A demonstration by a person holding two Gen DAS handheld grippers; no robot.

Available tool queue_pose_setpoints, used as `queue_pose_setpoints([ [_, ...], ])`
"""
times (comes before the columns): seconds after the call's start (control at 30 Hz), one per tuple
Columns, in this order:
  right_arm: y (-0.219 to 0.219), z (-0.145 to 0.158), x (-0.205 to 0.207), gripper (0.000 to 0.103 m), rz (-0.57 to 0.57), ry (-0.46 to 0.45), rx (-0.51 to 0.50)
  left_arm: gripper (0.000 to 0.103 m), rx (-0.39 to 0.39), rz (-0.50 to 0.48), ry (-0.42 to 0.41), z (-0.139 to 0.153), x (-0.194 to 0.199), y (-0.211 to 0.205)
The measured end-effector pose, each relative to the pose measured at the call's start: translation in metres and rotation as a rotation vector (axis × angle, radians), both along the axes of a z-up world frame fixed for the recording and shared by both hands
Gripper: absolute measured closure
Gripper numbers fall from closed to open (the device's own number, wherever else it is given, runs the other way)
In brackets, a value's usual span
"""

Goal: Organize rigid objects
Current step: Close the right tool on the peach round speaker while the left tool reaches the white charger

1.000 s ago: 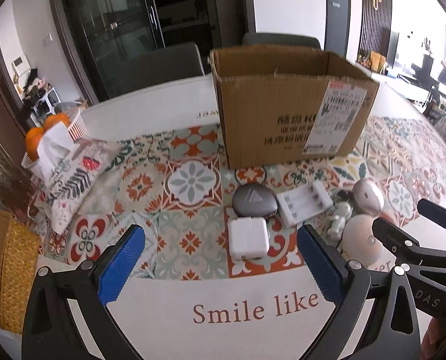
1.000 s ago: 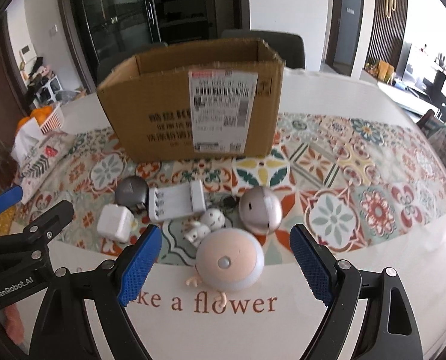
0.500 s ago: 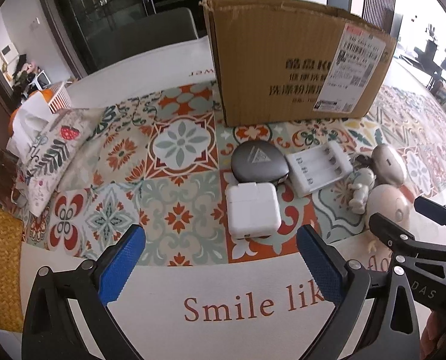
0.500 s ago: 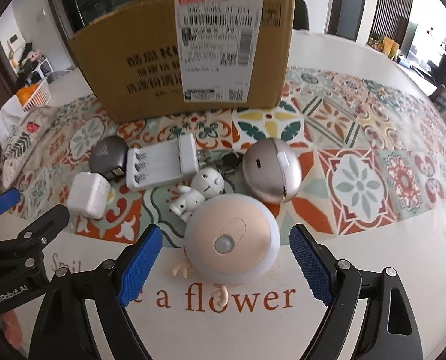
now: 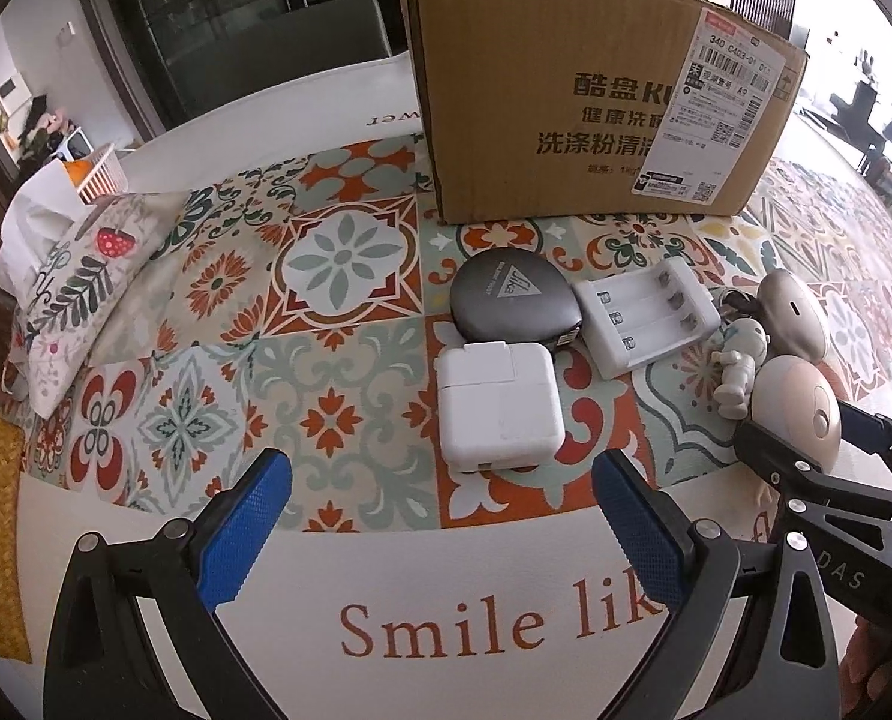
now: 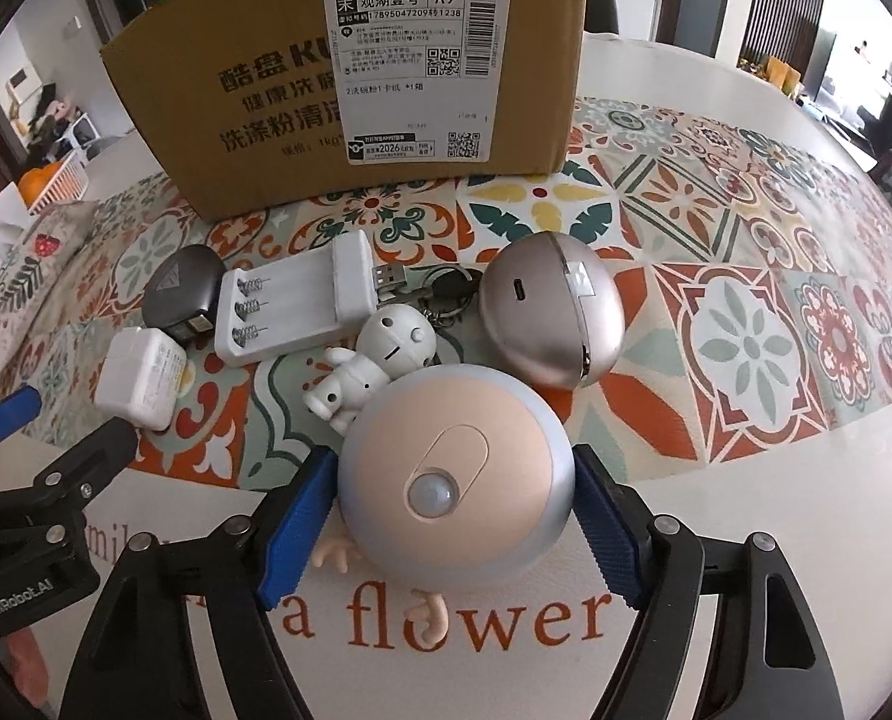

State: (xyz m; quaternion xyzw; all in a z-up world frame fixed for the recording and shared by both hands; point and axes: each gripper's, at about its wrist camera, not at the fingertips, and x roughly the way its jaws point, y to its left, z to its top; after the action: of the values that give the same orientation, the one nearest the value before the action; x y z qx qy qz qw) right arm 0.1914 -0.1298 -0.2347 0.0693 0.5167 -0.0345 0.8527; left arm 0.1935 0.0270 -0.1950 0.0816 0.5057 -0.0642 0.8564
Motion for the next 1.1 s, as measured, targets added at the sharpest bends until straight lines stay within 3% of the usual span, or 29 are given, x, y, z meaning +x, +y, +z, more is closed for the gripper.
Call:
queue_pose_setpoints([
  [0.37, -0.006, 0.005, -0.01, 0.028, -0.02, -0.026, 0.041, 0.007, -0.01, -0.024, -0.036, 0.002, -0.003, -0.006],
  [0.63, -0.006, 0.034, -0.022, 0.028, -0.039, -0.109, -0.004, 0.008, -0.02, -0.017, -0.138, 0.01, -0.008, -0.01],
  [1.1, 0.001, 0.032, -0.021, 0.028, -0.023, -0.146, -0.072, 0.039, -0.032, -0.027, -0.158, -0.017, 0.003, -0.016],
])
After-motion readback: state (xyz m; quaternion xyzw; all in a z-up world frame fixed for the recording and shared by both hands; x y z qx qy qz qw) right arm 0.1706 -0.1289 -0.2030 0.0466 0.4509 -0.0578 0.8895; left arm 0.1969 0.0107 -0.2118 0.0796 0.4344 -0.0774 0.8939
